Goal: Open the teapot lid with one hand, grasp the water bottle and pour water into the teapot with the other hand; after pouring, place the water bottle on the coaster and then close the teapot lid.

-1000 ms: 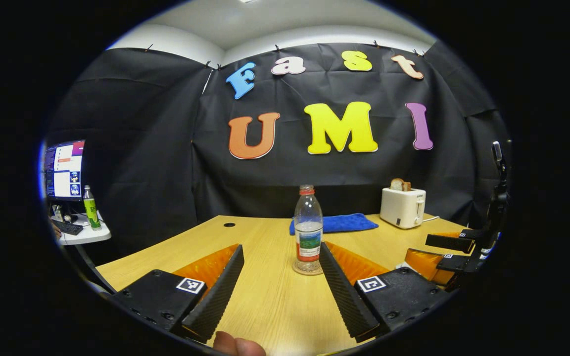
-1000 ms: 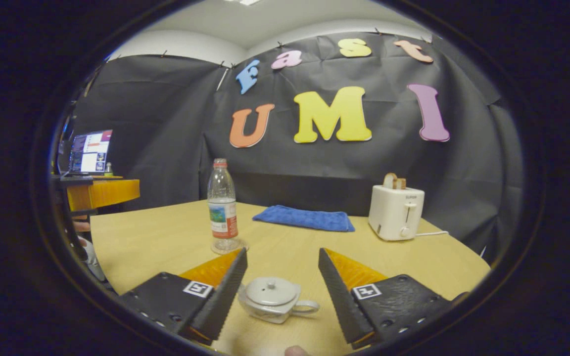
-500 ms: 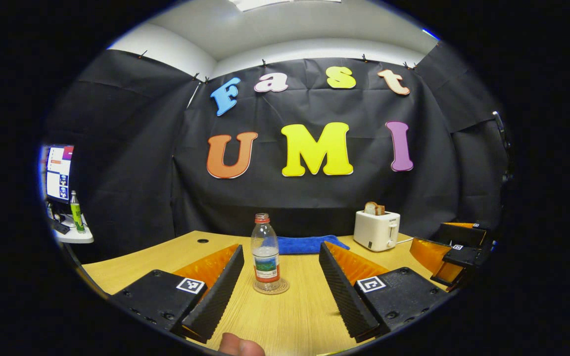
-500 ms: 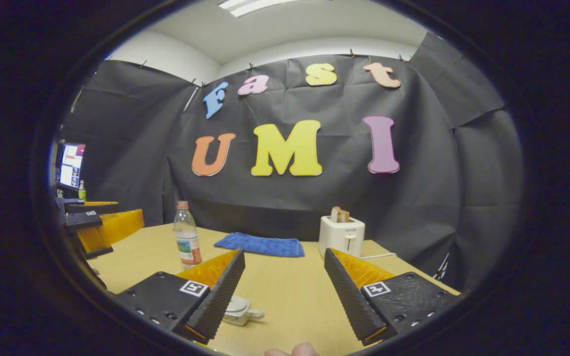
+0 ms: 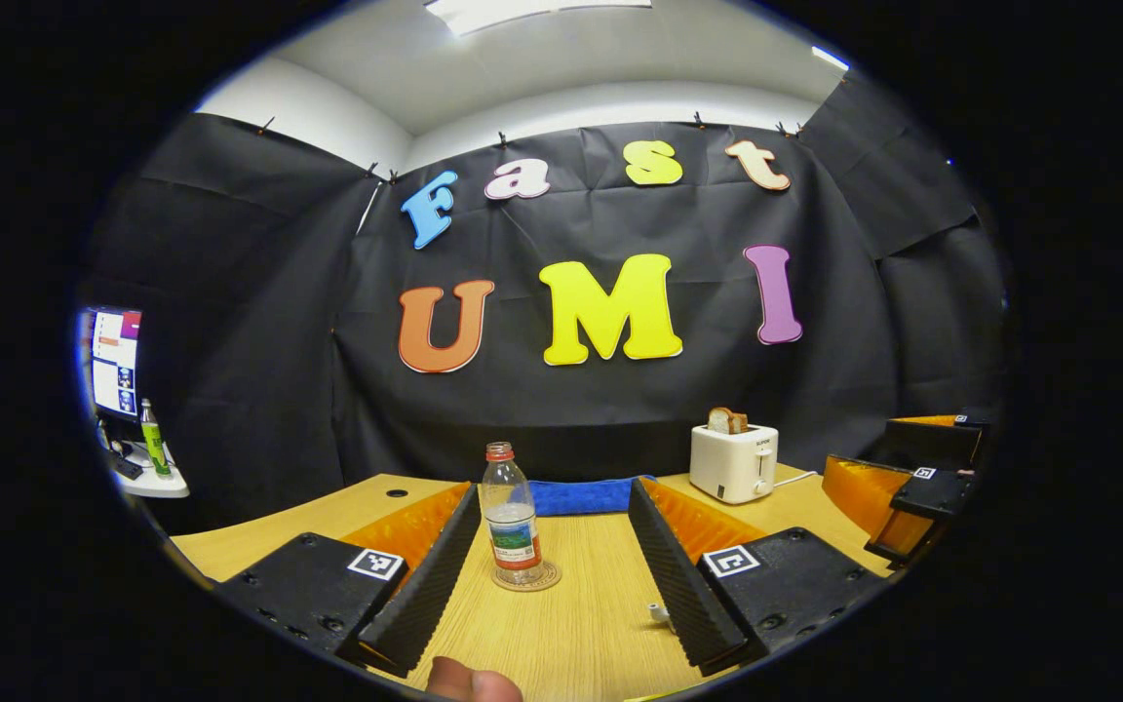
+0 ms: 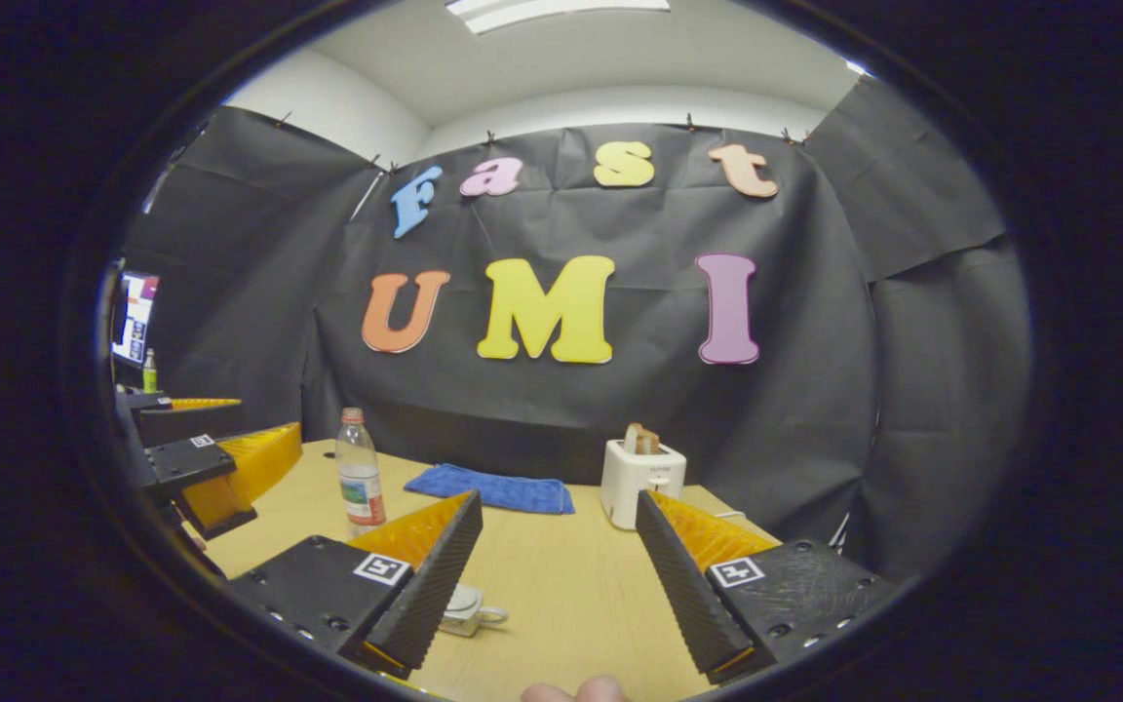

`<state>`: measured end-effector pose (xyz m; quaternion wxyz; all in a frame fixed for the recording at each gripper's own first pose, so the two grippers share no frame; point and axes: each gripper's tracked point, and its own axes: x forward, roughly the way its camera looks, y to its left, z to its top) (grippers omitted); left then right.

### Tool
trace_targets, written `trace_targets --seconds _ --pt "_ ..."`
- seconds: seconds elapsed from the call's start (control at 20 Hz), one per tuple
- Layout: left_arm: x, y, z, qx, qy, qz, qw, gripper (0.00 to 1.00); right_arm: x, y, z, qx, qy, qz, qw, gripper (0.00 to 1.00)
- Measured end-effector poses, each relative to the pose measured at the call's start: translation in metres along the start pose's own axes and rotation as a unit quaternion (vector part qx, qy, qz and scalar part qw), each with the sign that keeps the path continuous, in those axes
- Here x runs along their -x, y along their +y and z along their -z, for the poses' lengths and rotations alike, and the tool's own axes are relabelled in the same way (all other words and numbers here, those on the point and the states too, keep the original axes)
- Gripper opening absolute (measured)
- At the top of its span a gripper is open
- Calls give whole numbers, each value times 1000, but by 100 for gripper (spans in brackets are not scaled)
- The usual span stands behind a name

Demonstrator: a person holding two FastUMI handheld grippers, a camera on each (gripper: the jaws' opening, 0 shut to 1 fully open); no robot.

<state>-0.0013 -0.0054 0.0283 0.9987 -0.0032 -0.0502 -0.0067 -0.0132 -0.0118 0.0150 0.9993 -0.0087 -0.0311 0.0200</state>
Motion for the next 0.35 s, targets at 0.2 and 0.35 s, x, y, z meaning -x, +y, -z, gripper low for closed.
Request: trace_targets --seconds 0.2,0.35 --pt "0 2 -1 5 -1 0 1000 95 -1 4 -2 -1 5 -2 1000 98" --pt "-1 7 -3 2 -4 -7 1000 95 -3 5 -3 -12 7 -2 1000 95"
